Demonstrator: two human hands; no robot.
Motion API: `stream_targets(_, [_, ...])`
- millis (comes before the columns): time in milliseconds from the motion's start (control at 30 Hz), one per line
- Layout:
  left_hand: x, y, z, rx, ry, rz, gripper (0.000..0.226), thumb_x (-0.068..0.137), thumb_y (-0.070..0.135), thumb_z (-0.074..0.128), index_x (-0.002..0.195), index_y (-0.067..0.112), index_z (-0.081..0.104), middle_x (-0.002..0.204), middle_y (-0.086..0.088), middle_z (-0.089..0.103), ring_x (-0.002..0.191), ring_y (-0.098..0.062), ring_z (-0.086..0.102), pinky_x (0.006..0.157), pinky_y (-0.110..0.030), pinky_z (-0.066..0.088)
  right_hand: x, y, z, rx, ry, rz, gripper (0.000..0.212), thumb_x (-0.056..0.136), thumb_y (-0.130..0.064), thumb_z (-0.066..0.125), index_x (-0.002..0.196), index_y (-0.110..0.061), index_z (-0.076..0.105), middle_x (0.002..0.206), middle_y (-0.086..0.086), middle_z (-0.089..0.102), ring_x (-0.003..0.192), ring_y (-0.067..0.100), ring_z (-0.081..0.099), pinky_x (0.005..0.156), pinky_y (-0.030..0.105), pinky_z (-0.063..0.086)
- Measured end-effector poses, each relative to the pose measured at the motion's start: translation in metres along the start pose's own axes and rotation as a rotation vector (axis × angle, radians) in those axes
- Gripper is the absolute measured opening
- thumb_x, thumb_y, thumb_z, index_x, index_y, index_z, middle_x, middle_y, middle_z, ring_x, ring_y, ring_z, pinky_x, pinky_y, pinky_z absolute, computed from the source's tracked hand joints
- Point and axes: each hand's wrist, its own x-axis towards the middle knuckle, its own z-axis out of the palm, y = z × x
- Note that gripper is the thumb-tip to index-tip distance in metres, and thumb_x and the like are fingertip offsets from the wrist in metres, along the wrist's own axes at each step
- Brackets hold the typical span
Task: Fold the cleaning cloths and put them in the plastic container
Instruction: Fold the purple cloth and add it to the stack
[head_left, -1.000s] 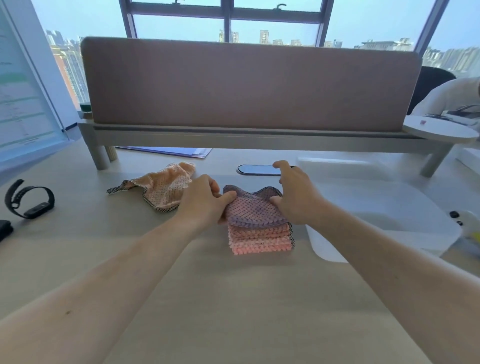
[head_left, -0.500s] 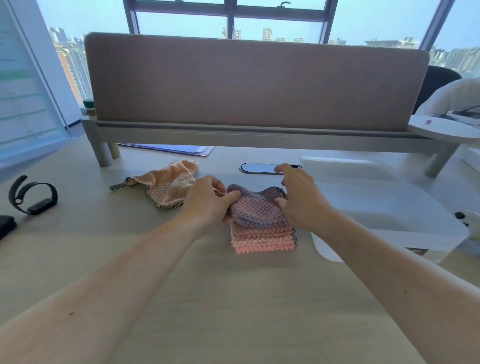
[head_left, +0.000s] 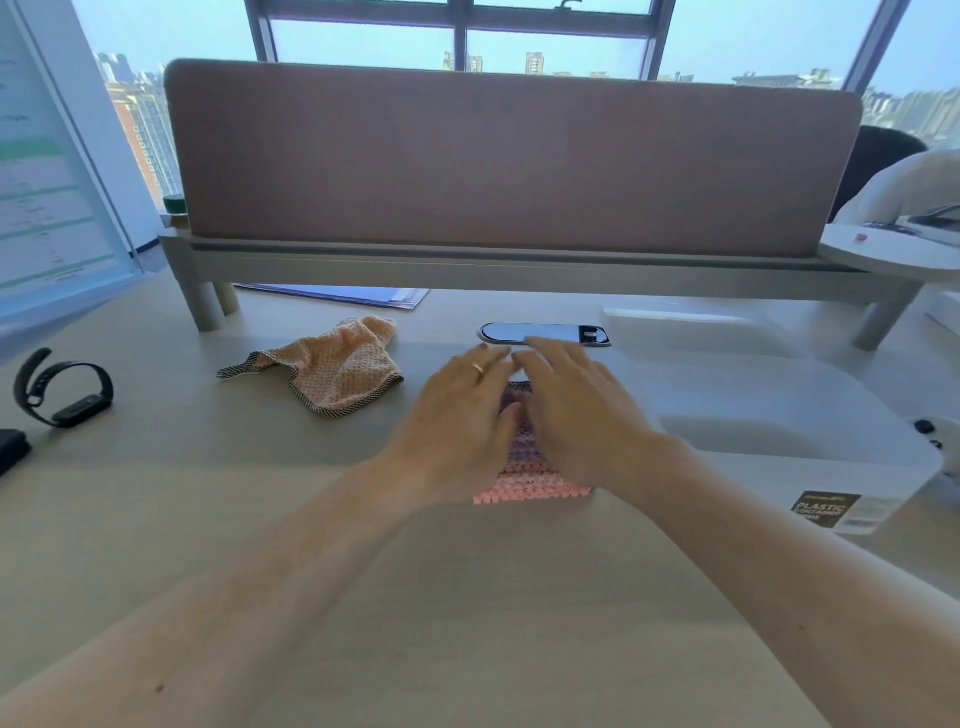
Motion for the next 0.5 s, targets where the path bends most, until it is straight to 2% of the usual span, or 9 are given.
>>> stream_targets(67, [-0.001,0.000,0.008,0.094,-0.224,-0.026,0.057,0.109,0.037,0.024,0.162,0.015,0.020,0.172,-0.004,0.013,0.159,-0.019,0.003,0.129,-0.038,0.002,-0.001,0.001,0.016,-0.024,-0.136,-0.040,0.059,0.105,-0.030,0.041,0.157,-0.008,0.025,0.166,0.010,0.024,0.154,0.028,0.019,0.125,0.043,0.022])
stream_targets(133, [-0.003,-0.006,0.014,0.134,-0.350,-0.075,0.061,0.109,0.043,0.017,0.164,0.017,0.007,0.173,0.000,0.000,0.158,-0.015,-0.009,0.129,-0.038,-0.005,-0.005,0.006,0.032,0.008,-0.231,0.032,0.060,0.108,-0.033,0.025,0.160,-0.003,0.015,0.169,0.013,0.016,0.157,0.028,0.011,0.127,0.043,0.016])
stream_targets(233, [-0.008,-0.011,0.020,0.093,-0.387,-0.123,0.064,0.108,0.047,0.014,0.163,0.019,-0.002,0.172,0.003,-0.008,0.157,-0.011,-0.014,0.129,-0.039,-0.005,-0.009,0.008,0.042,0.122,-0.255,0.144,0.063,0.109,-0.036,0.020,0.161,-0.003,0.006,0.171,0.012,0.006,0.158,0.024,0.005,0.128,0.040,0.012])
stream_targets(333, [-0.011,-0.015,0.012,-0.018,-0.396,-0.166,0.066,0.108,0.050,0.014,0.163,0.020,-0.004,0.172,0.006,-0.011,0.156,-0.007,-0.016,0.128,-0.036,-0.008,-0.012,0.006,0.039,0.135,-0.262,0.192,0.068,0.105,-0.043,0.011,0.161,-0.004,0.007,0.171,0.014,-0.002,0.158,0.028,-0.001,0.128,0.044,0.011])
stream_targets(400, [-0.009,-0.027,-0.006,-0.198,-0.280,-0.213,0.063,0.109,0.047,0.021,0.164,0.021,0.006,0.172,0.009,0.002,0.157,-0.006,-0.006,0.125,-0.027,-0.005,-0.016,0.000,0.026,0.179,-0.228,0.235,0.067,0.107,-0.042,0.014,0.161,-0.005,-0.001,0.170,0.013,-0.010,0.158,0.028,-0.007,0.128,0.043,0.007])
stream_targets(467, [-0.005,-0.056,-0.026,-0.262,-0.032,-0.291,0.054,0.108,0.041,0.036,0.159,0.022,0.031,0.161,0.007,0.037,0.154,-0.015,0.023,0.118,-0.026,0.019,-0.023,-0.011,0.008,0.163,-0.088,0.212,0.069,0.107,-0.043,0.019,0.161,-0.008,-0.007,0.170,0.010,-0.017,0.158,0.025,-0.011,0.126,0.040,0.006])
stream_targets(500, [-0.004,-0.077,-0.033,-0.176,0.055,-0.330,0.048,0.105,0.039,0.046,0.151,0.023,0.043,0.149,0.003,0.051,0.145,-0.021,0.038,0.110,-0.031,0.032,-0.028,-0.018,-0.002,0.118,-0.004,0.172,0.070,0.107,-0.045,0.021,0.161,-0.010,-0.006,0.170,0.008,-0.018,0.157,0.024,-0.013,0.126,0.038,0.005])
